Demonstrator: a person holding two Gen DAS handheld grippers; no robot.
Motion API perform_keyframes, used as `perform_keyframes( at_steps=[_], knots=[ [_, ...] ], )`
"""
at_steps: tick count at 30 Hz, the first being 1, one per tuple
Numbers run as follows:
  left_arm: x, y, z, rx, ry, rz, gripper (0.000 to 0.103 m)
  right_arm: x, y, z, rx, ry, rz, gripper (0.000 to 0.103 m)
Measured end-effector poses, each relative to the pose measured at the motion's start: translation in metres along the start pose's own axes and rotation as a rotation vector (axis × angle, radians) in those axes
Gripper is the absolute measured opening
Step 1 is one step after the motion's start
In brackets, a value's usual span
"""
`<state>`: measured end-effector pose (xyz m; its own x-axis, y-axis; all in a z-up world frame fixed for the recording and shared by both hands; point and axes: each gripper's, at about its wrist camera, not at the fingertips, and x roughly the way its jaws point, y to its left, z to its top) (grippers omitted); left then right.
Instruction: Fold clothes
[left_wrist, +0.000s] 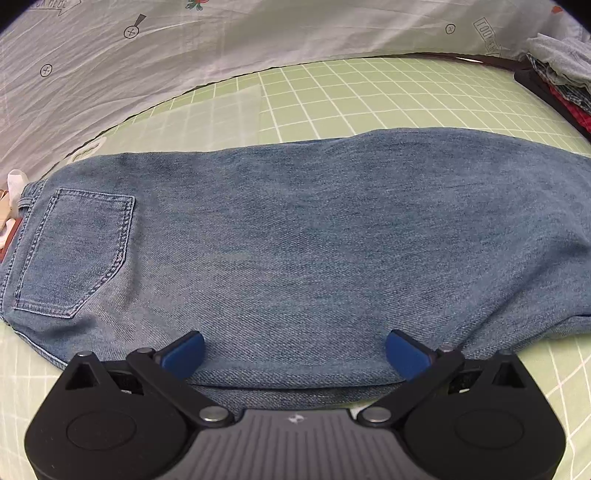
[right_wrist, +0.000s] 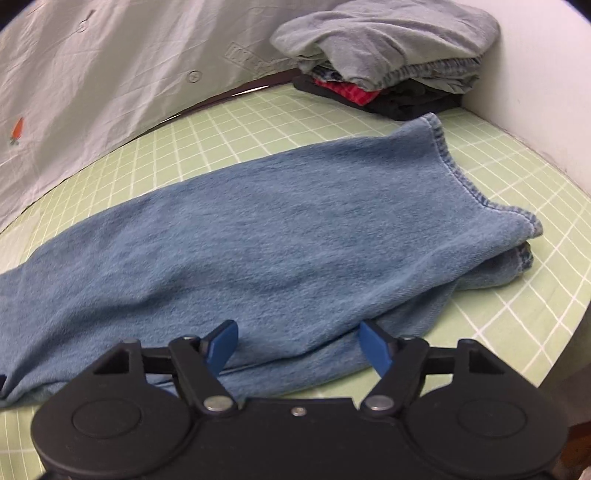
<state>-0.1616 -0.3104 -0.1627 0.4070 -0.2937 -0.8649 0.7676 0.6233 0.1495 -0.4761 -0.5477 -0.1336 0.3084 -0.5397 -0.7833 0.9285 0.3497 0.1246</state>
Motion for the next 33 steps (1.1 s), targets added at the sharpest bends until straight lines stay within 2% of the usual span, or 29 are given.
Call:
perform_keyframes(
  at_steps=[4,8,10,11,12,13,14,21,23,26,29,31,32,33],
  knots=[
    [0.0,0.001,-0.001,-0.009,-0.001,0.0,0.103,0.007,-0.027,0.008,0.112,-0.027,-0.045,0.068],
    [0.0,0.0,-0.002,-0.019,-0.004,0.009,0.103,0.012,-0.049,0.022,0.146,-0.072,-0.053,0.057],
    [-0.001,-0.001,-0.003,-0.024,-0.005,0.013,0.103,0.016,-0.06,0.029,0.179,-0.085,-0.077,0.048],
    [-0.001,0.0,-0.003,-0.025,-0.004,0.013,0.103,0.018,-0.066,0.033,0.204,-0.089,-0.091,0.035],
    [-0.001,0.0,-0.003,-0.024,-0.002,0.012,0.103,0.02,-0.073,0.036,0.231,-0.092,-0.104,0.018],
    [-0.001,0.001,-0.002,-0.024,0.002,0.009,0.103,0.02,-0.08,0.039,0.256,-0.097,-0.104,0.01],
    [-0.001,0.001,-0.002,-0.024,0.006,0.006,0.103,0.018,-0.085,0.04,0.266,-0.108,-0.092,0.006],
    [-0.002,0.008,-0.001,-0.009,0.015,-0.017,0.103,-0.027,-0.086,0.053,0.165,-0.223,-0.087,0.004],
    [-0.003,0.01,-0.003,-0.015,0.013,-0.019,0.103,-0.021,-0.089,0.055,0.147,-0.194,-0.127,0.005],
    [-0.006,0.013,-0.004,-0.02,0.011,-0.024,0.103,0.009,-0.086,0.047,0.058,-0.079,-0.201,0.005],
    [-0.013,0.022,-0.005,-0.037,0.007,-0.019,0.103,0.017,-0.069,0.042,-0.055,-0.044,-0.282,0.009],
    [-0.019,0.033,-0.007,-0.065,0.005,-0.004,0.103,0.016,-0.057,0.044,-0.08,-0.036,-0.362,0.036],
    [-0.021,0.04,-0.009,-0.083,0.007,0.002,0.103,0.015,-0.051,0.045,-0.085,-0.039,-0.394,0.062],
    [-0.023,0.047,-0.011,-0.102,0.007,0.005,0.103,0.013,-0.044,0.047,-0.09,-0.05,-0.416,0.077]
  ],
)
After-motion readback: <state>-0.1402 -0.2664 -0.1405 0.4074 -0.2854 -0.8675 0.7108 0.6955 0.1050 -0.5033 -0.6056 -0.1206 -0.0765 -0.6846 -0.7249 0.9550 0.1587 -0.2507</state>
